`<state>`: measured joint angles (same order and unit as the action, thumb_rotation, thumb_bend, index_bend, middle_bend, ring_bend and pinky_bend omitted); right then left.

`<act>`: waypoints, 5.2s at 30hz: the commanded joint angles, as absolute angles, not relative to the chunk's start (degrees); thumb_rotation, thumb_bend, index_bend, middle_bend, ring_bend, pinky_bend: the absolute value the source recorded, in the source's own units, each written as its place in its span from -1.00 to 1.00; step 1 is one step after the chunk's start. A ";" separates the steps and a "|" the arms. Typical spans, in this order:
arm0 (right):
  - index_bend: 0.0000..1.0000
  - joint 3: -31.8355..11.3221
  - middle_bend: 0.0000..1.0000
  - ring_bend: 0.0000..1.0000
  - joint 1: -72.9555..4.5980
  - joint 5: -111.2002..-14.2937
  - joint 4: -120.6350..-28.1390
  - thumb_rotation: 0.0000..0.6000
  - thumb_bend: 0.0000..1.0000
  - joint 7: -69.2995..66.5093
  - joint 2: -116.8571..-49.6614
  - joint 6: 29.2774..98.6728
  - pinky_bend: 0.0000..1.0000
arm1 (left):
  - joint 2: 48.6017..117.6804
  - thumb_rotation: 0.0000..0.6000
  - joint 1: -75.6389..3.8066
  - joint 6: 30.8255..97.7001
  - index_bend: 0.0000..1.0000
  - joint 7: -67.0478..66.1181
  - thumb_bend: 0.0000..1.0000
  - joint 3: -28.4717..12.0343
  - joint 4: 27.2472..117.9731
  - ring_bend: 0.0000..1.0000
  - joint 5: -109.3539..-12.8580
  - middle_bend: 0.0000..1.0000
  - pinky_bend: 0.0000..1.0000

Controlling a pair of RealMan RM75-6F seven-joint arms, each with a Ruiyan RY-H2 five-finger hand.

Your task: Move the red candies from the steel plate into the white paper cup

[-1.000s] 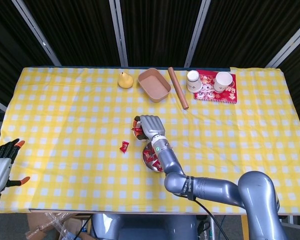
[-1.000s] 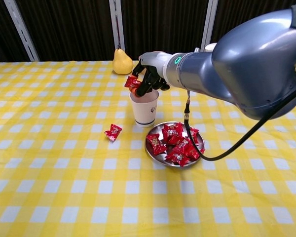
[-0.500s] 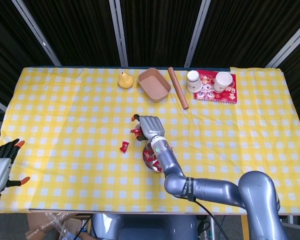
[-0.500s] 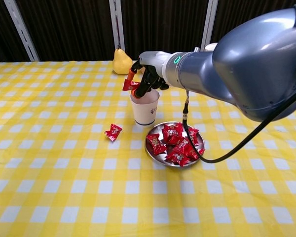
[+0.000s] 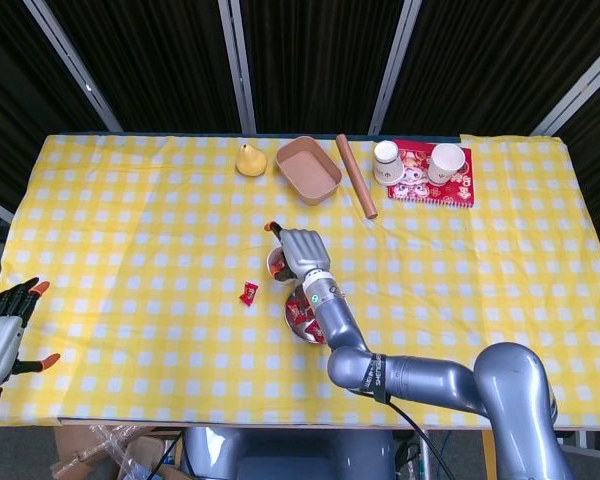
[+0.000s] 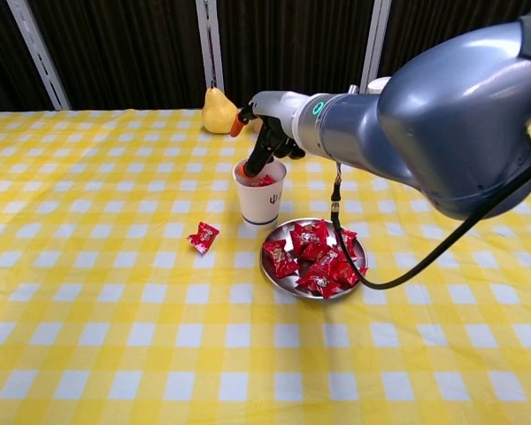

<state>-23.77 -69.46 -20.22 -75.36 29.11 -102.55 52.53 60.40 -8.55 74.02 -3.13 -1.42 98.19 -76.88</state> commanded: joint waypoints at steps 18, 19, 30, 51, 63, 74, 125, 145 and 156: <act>-0.58 -20.10 0.73 0.84 -68.27 -27.58 -91.20 1.00 -0.19 34.57 -99.48 61.42 0.81 | 60.23 1.00 -8.61 73.97 -1.00 -3.05 -0.98 -1.35 98.45 -1.00 -77.02 -1.00 -1.00; -0.56 -19.23 0.73 0.84 -68.21 -28.48 -92.07 1.00 -0.19 35.43 -99.60 62.33 0.81 | 60.22 1.00 -8.59 74.03 -1.00 -2.96 -0.98 -1.33 98.41 -1.00 -77.12 -1.00 -1.00; -0.35 -15.08 0.73 0.85 -66.86 -31.20 -88.96 1.00 -0.19 38.24 -106.23 66.92 0.81 | 59.97 1.00 -8.50 74.15 -1.00 -2.50 -0.97 -0.98 98.32 -1.00 -77.97 -1.00 -1.00; -0.33 -17.19 0.73 0.85 -65.16 -32.87 -75.16 1.00 -0.19 36.73 -115.36 61.00 0.81 | 59.58 1.00 -8.83 72.99 -1.00 -2.42 -0.97 -0.93 98.61 -1.00 -77.11 -1.00 -1.00; -0.24 -18.60 0.73 0.85 -64.73 -33.78 -69.64 1.00 -0.19 36.52 -118.19 58.44 0.81 | 59.31 1.00 -8.99 72.38 -1.00 -2.11 -0.97 -0.94 98.82 -1.00 -76.60 -1.00 -1.00; -0.24 -19.79 0.73 0.85 -63.88 -35.33 -67.40 1.00 -0.19 35.91 -119.95 57.19 0.81 | 59.18 1.00 -9.12 71.99 -1.00 -2.27 -0.97 -0.91 99.03 -1.00 -76.20 -1.00 -1.00; -0.23 -23.39 0.73 0.85 -61.02 -37.72 -66.30 1.00 -0.19 34.91 -122.09 55.76 0.81 | 59.13 1.00 -9.29 71.66 -1.00 -3.11 -0.97 -0.86 99.28 -1.00 -75.37 -1.00 -1.00; 0.08 -23.64 0.73 0.85 -61.04 -37.66 -63.04 1.00 0.04 34.69 -123.90 53.82 0.81 | 59.06 1.00 -9.53 71.07 -1.00 -3.08 -0.97 -0.96 99.39 -1.00 -74.72 -1.00 -1.00; 0.11 -23.19 0.73 0.85 -59.20 -39.19 -70.59 1.00 0.05 36.05 -120.33 56.87 0.81 | 59.09 1.00 -9.47 71.27 -1.00 -3.36 -0.96 -0.89 99.44 -1.00 -74.85 -1.00 -1.00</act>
<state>-23.35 -59.82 -38.73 -68.65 35.54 -121.53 55.84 59.09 -9.47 71.28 -3.36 -0.89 99.44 -74.85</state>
